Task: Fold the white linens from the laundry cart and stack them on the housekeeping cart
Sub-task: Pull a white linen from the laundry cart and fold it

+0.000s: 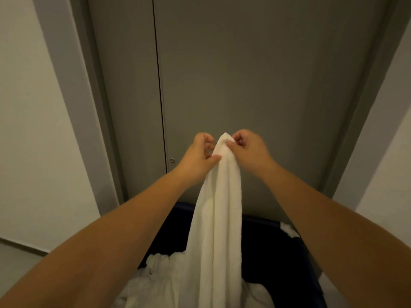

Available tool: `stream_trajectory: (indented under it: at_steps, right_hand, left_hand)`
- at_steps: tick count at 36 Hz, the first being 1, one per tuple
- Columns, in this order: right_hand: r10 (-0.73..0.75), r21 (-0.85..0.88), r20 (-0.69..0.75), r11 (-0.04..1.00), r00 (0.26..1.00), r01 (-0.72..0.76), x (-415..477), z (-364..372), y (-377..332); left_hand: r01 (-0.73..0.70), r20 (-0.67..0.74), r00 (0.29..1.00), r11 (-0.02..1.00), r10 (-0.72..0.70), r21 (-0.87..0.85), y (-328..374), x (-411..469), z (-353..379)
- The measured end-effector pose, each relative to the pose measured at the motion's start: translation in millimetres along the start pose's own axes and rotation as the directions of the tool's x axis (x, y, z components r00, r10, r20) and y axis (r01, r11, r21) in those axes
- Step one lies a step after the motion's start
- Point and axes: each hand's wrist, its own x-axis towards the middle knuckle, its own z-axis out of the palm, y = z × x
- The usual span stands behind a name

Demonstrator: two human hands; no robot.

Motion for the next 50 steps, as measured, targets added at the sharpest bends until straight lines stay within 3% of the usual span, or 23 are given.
stream_trajectory:
  at_steps: [9, 20, 24, 30, 38, 41, 45, 50]
  right_hand:
    - [-0.004, -0.003, -0.107, 1.0, 0.994, 0.004, 14, -12, -5]
    - [-0.056, -0.099, -0.105, 0.994, 0.993, 0.045, 26, -28, -10]
    - [-0.036, -0.013, -0.1, 0.999, 0.994, 0.035, 24, -31, -8]
    - [-0.061, 0.056, 0.011, 0.997, 0.998, 0.06, 23, -33, -15]
    - [-0.05, 0.066, 0.048, 0.997, 0.998, 0.046, 18, -44, -6]
    - [-0.031, 0.057, 0.058, 0.998, 0.998, 0.028, 13, -44, -3]
    - [-0.014, -0.013, 0.073, 1.0, 0.997, 0.015, 11, -48, 3]
    - [-0.003, -0.102, 0.14, 0.995, 0.99, 0.018, 10, -55, 7]
  left_hand:
    - [0.164, -0.082, 0.984, 0.983, -0.157, 0.078, -54, -46, 33]
    - [0.124, -0.202, 0.975, 0.98, -0.091, 0.155, -80, -56, 49]
    - [0.186, -0.085, 0.979, 0.982, -0.183, 0.036, -79, -59, 43]
    - [-0.054, 0.009, 0.999, 0.995, 0.053, 0.083, -74, -66, 64]
    - [-0.077, -0.04, 0.996, 0.986, 0.084, 0.149, -66, -53, 73]
    - [-0.093, -0.082, 0.992, 0.993, 0.1, 0.079, -67, -50, 74]
    - [0.043, -0.141, 0.988, 0.988, -0.064, -0.148, -71, -50, 75]
    - [0.218, -0.005, 0.973, 0.927, -0.231, -0.305, -75, -57, 75]
